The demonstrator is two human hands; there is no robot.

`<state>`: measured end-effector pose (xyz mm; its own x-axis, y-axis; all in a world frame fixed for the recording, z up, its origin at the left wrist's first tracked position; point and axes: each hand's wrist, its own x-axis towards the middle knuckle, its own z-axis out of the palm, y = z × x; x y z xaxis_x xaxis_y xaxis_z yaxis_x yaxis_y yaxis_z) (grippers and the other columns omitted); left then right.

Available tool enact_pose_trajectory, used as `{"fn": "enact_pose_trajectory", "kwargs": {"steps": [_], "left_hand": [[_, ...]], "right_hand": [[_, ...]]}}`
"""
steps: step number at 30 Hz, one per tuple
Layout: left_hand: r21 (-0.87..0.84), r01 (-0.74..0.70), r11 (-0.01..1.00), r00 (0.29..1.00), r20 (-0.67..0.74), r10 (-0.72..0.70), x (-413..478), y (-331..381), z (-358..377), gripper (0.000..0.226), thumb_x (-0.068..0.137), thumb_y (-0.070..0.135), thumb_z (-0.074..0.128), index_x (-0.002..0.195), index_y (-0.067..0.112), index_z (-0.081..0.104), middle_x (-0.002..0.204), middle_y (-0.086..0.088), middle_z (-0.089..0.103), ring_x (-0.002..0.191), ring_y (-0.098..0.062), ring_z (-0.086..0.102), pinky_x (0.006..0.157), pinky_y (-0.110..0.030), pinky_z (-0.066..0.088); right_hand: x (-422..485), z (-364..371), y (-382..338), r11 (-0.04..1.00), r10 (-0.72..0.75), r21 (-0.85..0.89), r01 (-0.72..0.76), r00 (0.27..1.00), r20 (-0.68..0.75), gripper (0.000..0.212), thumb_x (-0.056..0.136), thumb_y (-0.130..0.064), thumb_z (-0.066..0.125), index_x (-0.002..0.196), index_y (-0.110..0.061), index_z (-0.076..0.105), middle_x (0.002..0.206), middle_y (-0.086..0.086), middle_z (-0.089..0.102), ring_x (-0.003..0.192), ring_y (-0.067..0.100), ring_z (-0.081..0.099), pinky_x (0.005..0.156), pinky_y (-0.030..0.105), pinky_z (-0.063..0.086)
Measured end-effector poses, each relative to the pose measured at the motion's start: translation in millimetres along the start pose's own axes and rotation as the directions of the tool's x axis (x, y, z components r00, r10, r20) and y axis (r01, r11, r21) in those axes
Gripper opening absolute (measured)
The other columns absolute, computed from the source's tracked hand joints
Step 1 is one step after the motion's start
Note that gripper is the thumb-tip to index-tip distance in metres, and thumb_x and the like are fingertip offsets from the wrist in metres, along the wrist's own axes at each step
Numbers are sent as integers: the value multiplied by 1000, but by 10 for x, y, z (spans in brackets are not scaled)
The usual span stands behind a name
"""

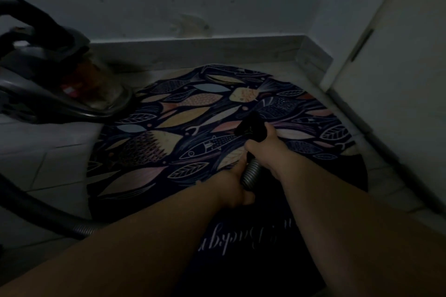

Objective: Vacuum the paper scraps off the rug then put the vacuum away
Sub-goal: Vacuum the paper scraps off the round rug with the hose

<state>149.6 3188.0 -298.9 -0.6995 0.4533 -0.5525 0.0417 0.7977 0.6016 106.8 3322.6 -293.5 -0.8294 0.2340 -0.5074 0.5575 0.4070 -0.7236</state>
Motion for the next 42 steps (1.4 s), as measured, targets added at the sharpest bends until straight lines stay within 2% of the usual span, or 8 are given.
{"fn": "enact_pose_trajectory", "kwargs": {"steps": [4,9,15,22,27,34,38,42], "left_hand": [[-7,-30,1000,998,53,30,67,289,188,99,89,29,60,145,34,-21,145,-6,40,125,-21,45,91,-15,30],[61,-68,996,993,104,61,196,633,402,101,88,29,62,145,35,-21,142,-9,45,123,-24,48,101,-24,36],[125,-158,979,973,189,133,277,1060,613,96,91,28,58,146,30,-20,142,-6,45,122,-21,49,86,-15,33],[164,-187,969,944,302,131,364,1546,965,95,91,29,59,146,32,-19,148,-8,36,124,-25,47,100,-27,37],[226,-192,955,935,339,107,433,1713,1142,97,90,32,60,144,41,-20,140,-12,45,119,-27,52,104,-37,42],[277,-192,941,944,314,100,458,1689,1068,94,90,34,58,144,41,-19,141,-12,43,118,-28,52,103,-37,42],[236,-105,966,952,304,29,396,1594,1017,92,91,32,57,144,43,-18,143,-12,40,121,-29,49,105,-37,40],[232,-33,972,962,272,-33,195,1390,1004,95,91,32,59,142,44,-20,138,-13,46,117,-27,52,103,-37,42]], "right_hand": [[-25,-279,281,998,16,60,-11,997,-70,86,90,-30,60,155,-39,4,145,10,43,111,31,53,97,46,49],[-93,-665,564,993,68,108,-55,989,-129,87,91,-28,60,155,-37,3,145,12,43,102,29,54,90,41,50],[-221,-1100,885,980,141,168,-108,970,-197,87,92,-27,60,155,-33,0,146,14,41,99,29,53,79,36,46],[-485,-1504,1262,964,215,213,-157,934,-284,90,83,-29,61,153,-37,5,132,16,49,97,35,58,88,52,54],[-582,-1689,1472,936,262,316,-158,911,-318,85,90,-21,60,155,-32,6,142,16,41,99,34,55,77,42,52],[-549,-1649,1480,910,263,399,-114,902,-341,86,83,-24,64,150,-37,12,129,16,47,100,36,57,88,54,53],[-548,-1496,1409,892,263,445,-85,896,-358,89,81,-19,65,150,-35,12,135,12,46,97,30,57,67,36,53],[-654,-1268,1356,868,260,487,-93,922,-287,91,84,-17,65,152,-40,9,137,7,46,87,21,54,66,32,48]]}}
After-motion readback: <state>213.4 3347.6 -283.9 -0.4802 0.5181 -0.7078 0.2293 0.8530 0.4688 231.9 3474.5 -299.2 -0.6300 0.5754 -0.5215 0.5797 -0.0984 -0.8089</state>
